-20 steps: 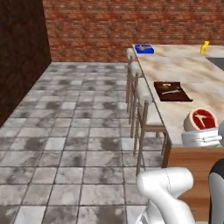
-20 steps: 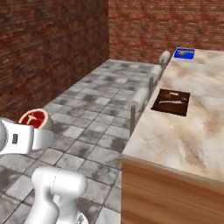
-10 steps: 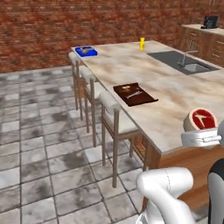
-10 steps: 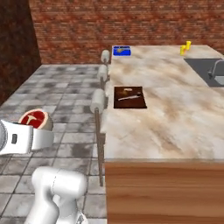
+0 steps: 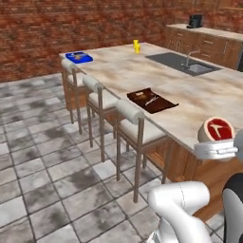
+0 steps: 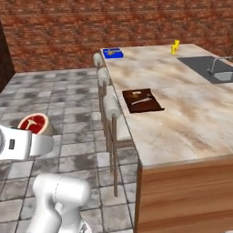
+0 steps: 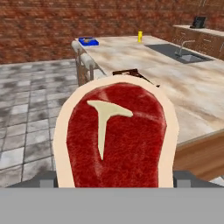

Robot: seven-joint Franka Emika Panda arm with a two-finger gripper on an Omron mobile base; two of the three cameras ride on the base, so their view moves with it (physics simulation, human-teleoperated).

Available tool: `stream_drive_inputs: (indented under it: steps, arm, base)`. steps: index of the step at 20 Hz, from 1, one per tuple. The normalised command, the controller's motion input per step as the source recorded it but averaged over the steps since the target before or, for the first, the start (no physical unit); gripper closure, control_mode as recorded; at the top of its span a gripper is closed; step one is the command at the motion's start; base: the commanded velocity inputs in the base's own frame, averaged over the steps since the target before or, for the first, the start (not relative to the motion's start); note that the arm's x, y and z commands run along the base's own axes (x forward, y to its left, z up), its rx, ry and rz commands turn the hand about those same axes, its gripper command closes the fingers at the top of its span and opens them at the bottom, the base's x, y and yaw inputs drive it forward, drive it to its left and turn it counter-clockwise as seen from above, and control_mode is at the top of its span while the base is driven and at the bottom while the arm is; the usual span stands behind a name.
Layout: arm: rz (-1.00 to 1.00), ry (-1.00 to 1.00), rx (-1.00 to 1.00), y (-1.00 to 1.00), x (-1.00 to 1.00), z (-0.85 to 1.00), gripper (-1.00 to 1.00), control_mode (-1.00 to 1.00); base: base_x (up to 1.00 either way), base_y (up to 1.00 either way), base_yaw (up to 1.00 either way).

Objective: Gather the onion and eggplant from the fridge and place them on a tray on the dining counter. Then gather the chicken drumstick and steak from the fridge and place them on the other tray.

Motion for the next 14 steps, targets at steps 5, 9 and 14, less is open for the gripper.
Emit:
stream_drive_inputs:
  steps: [5,9,14]
  arm:
    - [0.0,0.0,0.0,0.0,0.0,0.0,1.0,1.0]
    - [0.0,0.0,0.0,0.0,0.0,0.0,1.0,1.0]
    - [0.0,0.0,0.0,0.0,0.0,0.0,1.0,1.0]
  base:
    - [0.43,0.88,-0.44]
    - [0.68,0.54,-0.57]
    - [0.63,0.45,-0.61]
